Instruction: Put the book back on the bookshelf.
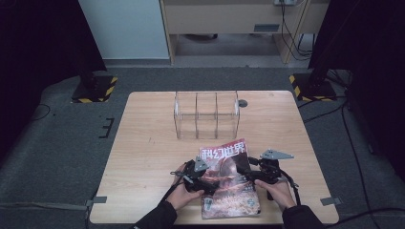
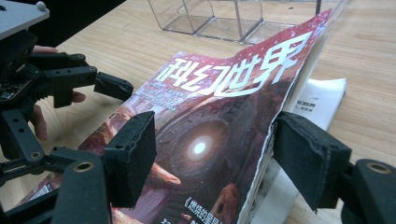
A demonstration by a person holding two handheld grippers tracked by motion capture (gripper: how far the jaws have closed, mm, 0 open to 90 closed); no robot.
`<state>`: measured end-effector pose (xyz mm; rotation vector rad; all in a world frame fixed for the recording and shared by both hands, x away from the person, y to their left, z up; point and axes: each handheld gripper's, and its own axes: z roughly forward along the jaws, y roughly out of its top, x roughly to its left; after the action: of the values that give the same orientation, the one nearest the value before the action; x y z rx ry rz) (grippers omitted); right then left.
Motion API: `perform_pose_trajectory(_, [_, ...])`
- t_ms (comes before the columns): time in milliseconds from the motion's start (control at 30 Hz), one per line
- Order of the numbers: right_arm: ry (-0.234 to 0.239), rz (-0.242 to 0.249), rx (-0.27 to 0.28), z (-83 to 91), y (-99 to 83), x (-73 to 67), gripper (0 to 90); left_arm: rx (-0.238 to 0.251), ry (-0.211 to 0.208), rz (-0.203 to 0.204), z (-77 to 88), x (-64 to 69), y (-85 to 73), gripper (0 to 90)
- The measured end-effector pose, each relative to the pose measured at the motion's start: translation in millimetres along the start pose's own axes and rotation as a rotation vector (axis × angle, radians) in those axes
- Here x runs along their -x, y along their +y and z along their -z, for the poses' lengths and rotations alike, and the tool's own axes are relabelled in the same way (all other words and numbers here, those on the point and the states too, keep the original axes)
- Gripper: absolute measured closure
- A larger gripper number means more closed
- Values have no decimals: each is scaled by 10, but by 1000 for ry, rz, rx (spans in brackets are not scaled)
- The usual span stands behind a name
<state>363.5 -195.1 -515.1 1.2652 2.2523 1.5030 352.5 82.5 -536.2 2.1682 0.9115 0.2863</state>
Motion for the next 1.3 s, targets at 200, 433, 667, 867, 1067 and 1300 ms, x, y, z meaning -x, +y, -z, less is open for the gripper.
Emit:
perform_pose_trajectory(200, [30, 9, 32, 4, 18, -20, 295, 0, 0, 0, 0, 0, 0, 12])
perform_pose_trajectory(433, [3, 23, -44, -48, -13, 5, 262, 0, 0, 0, 0, 0, 0, 12])
perform_pose_trajectory(667, [5, -31, -93, -33, -19, 43, 307, 0, 0, -1, 0, 0, 0, 12])
perform_pose_trajectory(867, [-5, -38, -144, -48, -41, 46, 323, 0, -1, -1, 1, -2, -1, 12])
perform_pose_trajectory(1067, [-8, 16, -124, -87, -34, 58, 286, 0, -2, -1, 1, -3, -1, 12])
perform_pose_trajectory(1300, [46, 22, -74, -104, -6, 41, 289, 0, -3, -1, 1, -4, 0, 12])
